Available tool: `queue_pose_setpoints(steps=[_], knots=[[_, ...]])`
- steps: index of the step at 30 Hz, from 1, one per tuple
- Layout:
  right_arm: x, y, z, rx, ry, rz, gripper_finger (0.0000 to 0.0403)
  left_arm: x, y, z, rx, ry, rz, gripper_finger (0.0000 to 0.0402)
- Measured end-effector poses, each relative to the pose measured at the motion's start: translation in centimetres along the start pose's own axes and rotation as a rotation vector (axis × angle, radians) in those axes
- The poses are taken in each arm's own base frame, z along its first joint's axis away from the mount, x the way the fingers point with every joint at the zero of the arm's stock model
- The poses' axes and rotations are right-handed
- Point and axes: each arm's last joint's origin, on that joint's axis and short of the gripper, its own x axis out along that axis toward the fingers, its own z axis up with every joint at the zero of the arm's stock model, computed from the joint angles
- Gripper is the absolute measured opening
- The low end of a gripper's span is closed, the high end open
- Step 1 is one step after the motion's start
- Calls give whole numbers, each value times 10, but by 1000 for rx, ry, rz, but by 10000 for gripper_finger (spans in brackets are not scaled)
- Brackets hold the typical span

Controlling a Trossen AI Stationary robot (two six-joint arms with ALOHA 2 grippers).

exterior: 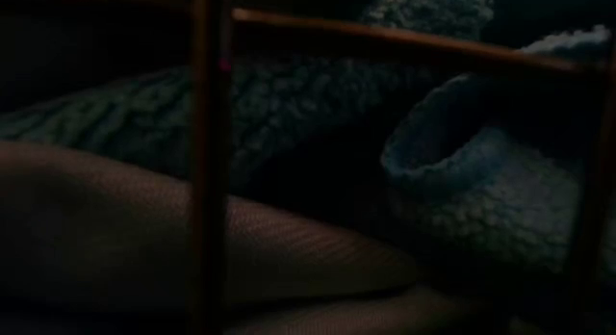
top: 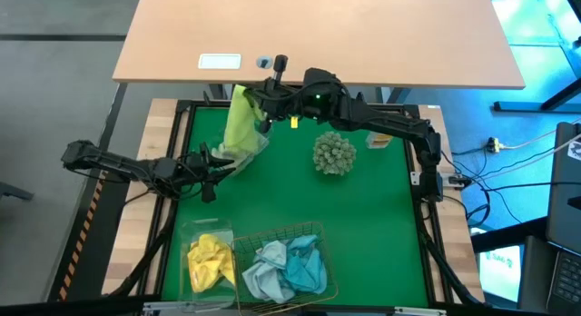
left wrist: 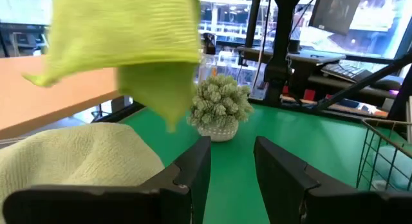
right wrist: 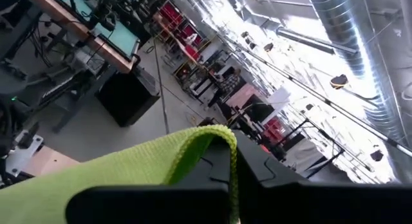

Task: Sort microfiber towel by color & place in baskets
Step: Put the yellow green microfiber towel into the transparent bin

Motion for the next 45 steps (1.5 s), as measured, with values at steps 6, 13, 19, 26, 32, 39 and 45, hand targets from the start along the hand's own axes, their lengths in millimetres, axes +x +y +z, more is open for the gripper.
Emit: queue_pose_setpoints(steps=[6,13,19,26,32,39,45], knots=[[13,12,-20,27,22,41,0,0,0,-1,-4,2,0,114],[38,44,-62,29,95,116,0,0,0,-2,-4,7,-10,114],[50,67,-84,25,136,149,0,0,0,-1,-13,-2,-12,114],[53,71,-89,22,163,143,0,-1,-1,14,-85,-143,-29,114],[53,71,-88,22,158,138,0,-3,-2,26,-141,-252,-66,114],[53,72,-88,23,152,150,0,2,-5,37,-155,-268,-19,107],[53,73,-88,24,148,154,0,22,-15,50,-122,-202,54,91]])
